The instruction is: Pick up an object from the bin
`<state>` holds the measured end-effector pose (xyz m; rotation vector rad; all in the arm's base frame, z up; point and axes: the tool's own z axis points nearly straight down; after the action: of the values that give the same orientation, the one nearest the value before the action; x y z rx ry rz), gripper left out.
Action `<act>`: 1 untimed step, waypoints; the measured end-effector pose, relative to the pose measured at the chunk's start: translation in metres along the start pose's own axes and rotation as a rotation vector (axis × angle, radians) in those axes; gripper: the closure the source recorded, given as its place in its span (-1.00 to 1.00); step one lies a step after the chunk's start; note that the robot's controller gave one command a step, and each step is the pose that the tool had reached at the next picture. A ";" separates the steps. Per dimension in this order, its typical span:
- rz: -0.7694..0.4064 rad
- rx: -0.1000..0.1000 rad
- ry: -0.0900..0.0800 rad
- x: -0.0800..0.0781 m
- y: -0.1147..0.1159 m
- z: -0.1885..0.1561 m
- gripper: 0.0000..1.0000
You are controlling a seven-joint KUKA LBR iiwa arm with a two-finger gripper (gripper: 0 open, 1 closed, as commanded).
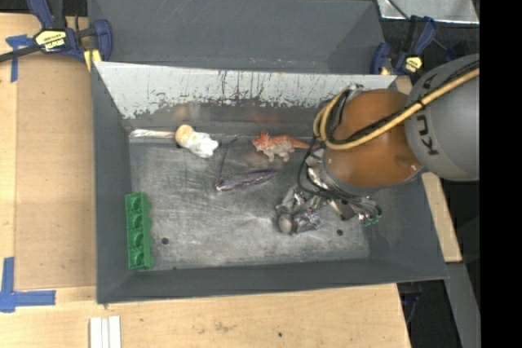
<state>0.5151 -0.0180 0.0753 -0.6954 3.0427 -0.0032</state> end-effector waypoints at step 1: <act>0.000 -0.002 0.004 0.001 0.000 -0.003 1.00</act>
Offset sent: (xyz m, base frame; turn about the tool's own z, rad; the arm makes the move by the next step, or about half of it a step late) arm 0.0001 0.0000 0.0443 0.0001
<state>0.5139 -0.0180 0.0783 -0.6966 3.0471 -0.0017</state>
